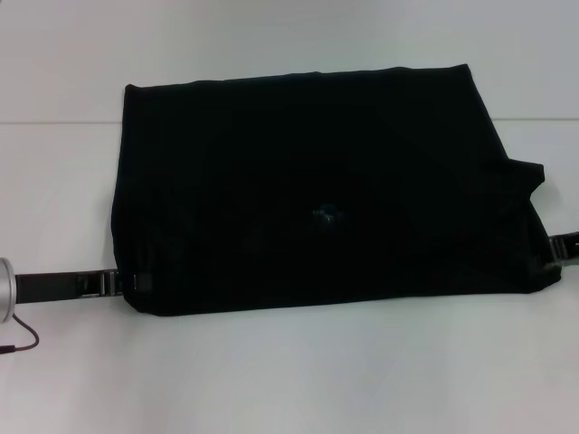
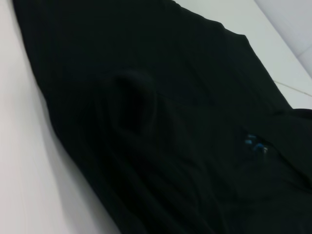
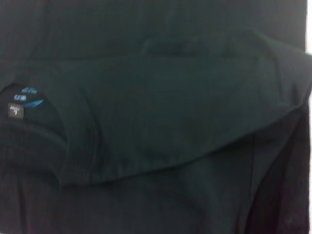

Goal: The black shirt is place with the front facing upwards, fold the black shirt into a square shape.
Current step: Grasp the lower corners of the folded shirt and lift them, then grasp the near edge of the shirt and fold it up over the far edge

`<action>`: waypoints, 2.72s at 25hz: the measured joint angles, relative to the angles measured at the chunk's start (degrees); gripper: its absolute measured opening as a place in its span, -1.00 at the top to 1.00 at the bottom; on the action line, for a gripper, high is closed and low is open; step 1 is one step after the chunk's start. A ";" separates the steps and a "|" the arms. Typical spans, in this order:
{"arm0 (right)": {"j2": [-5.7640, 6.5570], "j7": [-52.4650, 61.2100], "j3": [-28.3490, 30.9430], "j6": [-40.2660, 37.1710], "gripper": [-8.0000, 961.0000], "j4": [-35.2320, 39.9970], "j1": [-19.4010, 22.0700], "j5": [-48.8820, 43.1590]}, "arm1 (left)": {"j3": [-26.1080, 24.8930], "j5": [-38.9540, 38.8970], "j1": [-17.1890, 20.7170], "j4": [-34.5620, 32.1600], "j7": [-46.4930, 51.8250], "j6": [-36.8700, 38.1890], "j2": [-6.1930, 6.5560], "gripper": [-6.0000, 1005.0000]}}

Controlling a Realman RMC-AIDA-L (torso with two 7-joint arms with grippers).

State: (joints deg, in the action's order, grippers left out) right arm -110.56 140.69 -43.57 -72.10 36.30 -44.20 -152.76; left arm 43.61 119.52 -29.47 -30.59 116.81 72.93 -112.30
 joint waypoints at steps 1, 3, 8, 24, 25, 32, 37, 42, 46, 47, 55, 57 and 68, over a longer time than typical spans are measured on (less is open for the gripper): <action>0.13 -0.19 0.04 -0.87 0.98 0.18 0.12 0.00 | -0.02 0.04 0.01 0.00 0.07 0.91 0.16 0.98; 0.47 -0.51 0.28 -3.26 0.98 1.12 0.68 0.01 | -0.02 0.21 0.02 0.00 0.33 2.67 0.49 0.98; 1.27 -1.99 0.48 -12.37 0.98 4.85 4.09 0.32 | -0.03 1.50 0.21 0.56 1.51 10.84 2.10 0.98; 0.18 -15.34 1.13 -31.49 0.98 5.62 14.09 0.14 | -0.07 17.43 1.72 1.38 3.58 35.63 2.90 0.98; 0.00 -15.95 1.19 -31.20 0.98 5.01 14.34 0.16 | -0.36 17.69 1.55 1.38 3.65 35.77 2.95 0.98; 0.63 -19.76 7.37 -32.01 0.98 0.83 13.38 1.90 | -7.47 17.36 -0.53 1.34 5.31 35.89 3.32 0.98; 2.71 -19.72 13.53 -33.05 0.98 -1.21 11.84 7.15 | -17.37 17.24 -2.33 1.36 6.16 35.62 4.24 0.98; 4.58 -17.14 21.01 -27.75 0.97 -4.85 9.86 14.20 | -26.50 17.24 -3.89 1.40 7.46 30.09 4.56 0.98; 4.22 -15.94 23.16 -19.88 0.97 -7.66 9.48 21.88 | -32.98 14.83 -4.04 2.21 7.88 21.84 4.07 0.98; 3.91 -15.98 23.21 -17.07 0.97 -8.63 9.46 23.94 | -33.94 13.41 -3.84 2.80 7.77 19.71 3.88 0.98; -3.94 -24.35 23.23 5.40 0.97 -11.17 9.05 38.12 | -34.95 2.10 -2.79 4.26 3.73 3.16 -0.45 0.98; -5.87 -27.31 23.02 10.08 0.97 -11.19 8.72 40.84 | -34.94 -0.42 -2.72 4.33 1.98 -0.57 -1.84 0.98; -8.93 -39.29 22.87 18.90 0.97 -15.01 5.21 51.53 | -34.66 -10.69 -4.27 5.51 -6.62 -10.48 -5.41 0.98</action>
State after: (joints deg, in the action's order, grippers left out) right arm -119.50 101.40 -20.70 -53.19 21.29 -39.00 -101.23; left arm 8.95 108.83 -33.74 -25.07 110.19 62.45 -117.71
